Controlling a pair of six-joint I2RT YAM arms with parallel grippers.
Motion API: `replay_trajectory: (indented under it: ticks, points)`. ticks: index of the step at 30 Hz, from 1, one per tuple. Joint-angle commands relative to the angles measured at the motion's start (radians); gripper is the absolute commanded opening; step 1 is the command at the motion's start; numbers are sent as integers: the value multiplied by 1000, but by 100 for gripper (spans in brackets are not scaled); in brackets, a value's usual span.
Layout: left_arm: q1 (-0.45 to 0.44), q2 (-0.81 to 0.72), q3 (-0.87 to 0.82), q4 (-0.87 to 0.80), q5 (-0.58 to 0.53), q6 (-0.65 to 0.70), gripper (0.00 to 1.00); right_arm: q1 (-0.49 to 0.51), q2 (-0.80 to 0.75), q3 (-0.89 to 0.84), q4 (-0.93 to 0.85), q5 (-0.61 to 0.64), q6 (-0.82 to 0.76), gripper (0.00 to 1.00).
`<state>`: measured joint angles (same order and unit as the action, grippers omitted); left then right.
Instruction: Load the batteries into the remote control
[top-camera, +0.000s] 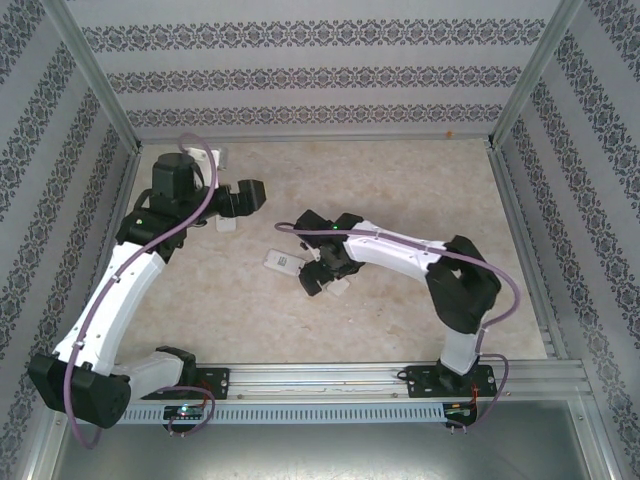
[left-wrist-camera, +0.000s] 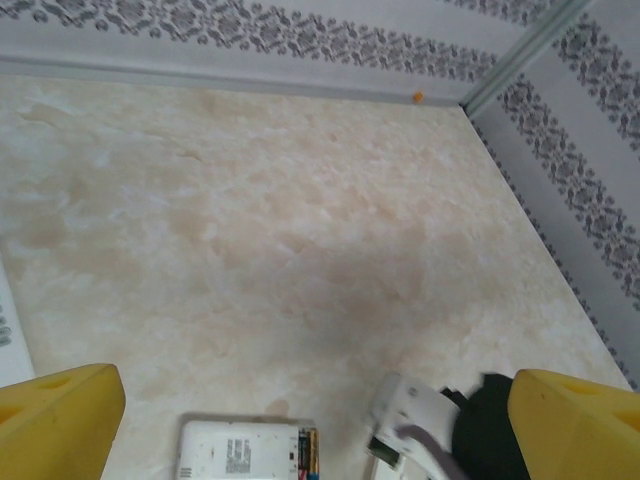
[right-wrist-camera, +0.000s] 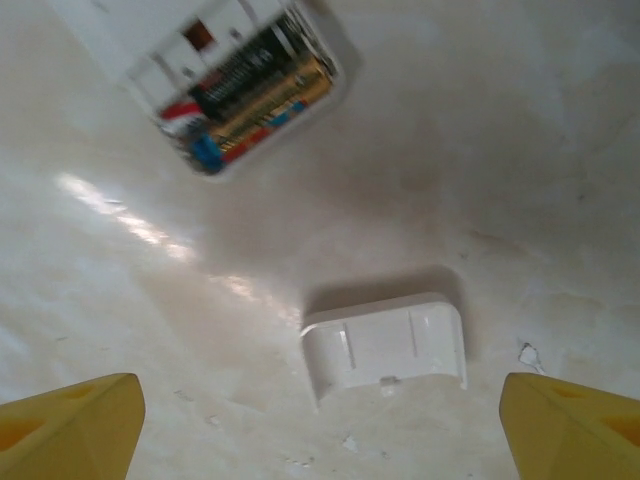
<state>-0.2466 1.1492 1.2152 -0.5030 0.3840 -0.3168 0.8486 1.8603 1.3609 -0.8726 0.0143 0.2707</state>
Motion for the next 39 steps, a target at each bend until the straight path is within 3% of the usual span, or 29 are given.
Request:
replay_trajectory:
  ticks: [1,9,14,20,23,29,34,37,39]
  points:
    - [-31,-52,-30,-31,-24,35,100,3,58,52,-118,88,-90,92]
    - [-35,-102,-86,-32,-1,-21,100,1,135,33,-106,67,-181,85]
    - [-33,-105,-85,-56,-16,-57,100,0,145,-23,-51,13,-209,70]
    - [-26,-108,-84,-27,5,-242,99,-31,88,-42,-5,-13,-217,50]
    - [-1,-132,-85,-29,21,-356,97,-70,-14,-76,50,-43,-197,46]
    - [101,-186,-107,21,111,-577,89,-124,-354,-213,261,-149,-231,48]
    - [55,-25,42,-83,375,-464,78,-118,-630,-319,548,-253,-370,49]
    - [-33,71,154,-197,417,-350,73,-105,-716,-375,704,-275,-460,52]
    - [-76,115,190,-200,440,-342,70,-103,-730,-372,737,-286,-487,52]
